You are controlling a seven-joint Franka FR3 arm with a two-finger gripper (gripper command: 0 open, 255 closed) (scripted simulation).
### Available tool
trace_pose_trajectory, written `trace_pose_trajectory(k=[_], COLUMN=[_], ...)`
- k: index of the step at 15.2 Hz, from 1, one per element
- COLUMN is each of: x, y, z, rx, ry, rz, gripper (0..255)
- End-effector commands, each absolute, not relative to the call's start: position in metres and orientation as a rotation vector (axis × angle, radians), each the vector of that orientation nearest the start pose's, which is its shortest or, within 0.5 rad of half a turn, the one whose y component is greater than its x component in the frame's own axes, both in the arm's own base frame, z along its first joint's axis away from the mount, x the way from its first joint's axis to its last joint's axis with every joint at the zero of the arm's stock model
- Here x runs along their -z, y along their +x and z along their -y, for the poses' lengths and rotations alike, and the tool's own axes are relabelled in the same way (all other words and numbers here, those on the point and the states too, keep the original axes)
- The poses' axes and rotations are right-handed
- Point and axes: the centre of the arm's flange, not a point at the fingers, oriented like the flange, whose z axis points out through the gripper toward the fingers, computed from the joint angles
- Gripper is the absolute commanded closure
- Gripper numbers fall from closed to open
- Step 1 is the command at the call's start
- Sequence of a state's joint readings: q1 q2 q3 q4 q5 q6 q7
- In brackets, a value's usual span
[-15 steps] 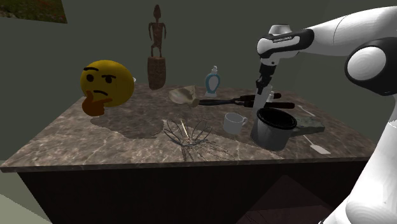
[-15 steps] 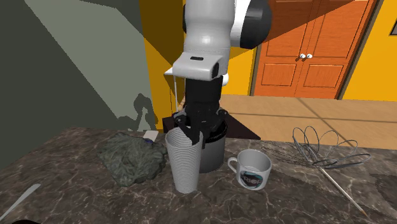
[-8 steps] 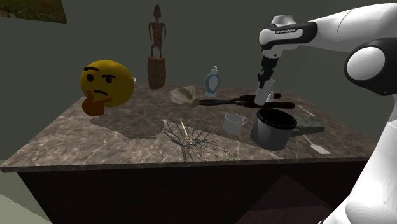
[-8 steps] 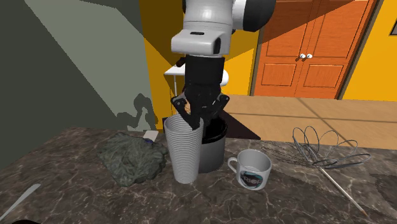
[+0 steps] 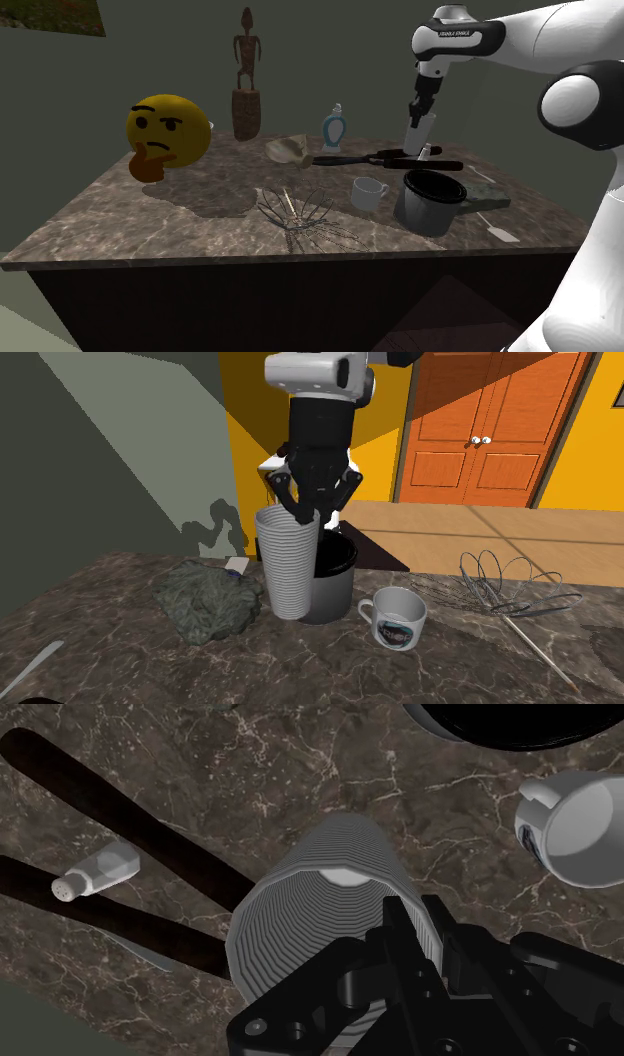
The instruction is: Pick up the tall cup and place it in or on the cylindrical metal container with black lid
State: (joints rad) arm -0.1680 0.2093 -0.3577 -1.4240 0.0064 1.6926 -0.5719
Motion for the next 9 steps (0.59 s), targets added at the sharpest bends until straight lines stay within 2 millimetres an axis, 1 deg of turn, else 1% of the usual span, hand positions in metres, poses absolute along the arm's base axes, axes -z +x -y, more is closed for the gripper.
trace_pose_trajectory(k=[1, 9], x=[-0.6, -0.642], y=[0.553, 0.553], z=[0.293, 0.293], rx=[0.044, 0.044], ry=[-3.234, -3.234], rz=[0.09, 0.09], gripper=[255, 255])
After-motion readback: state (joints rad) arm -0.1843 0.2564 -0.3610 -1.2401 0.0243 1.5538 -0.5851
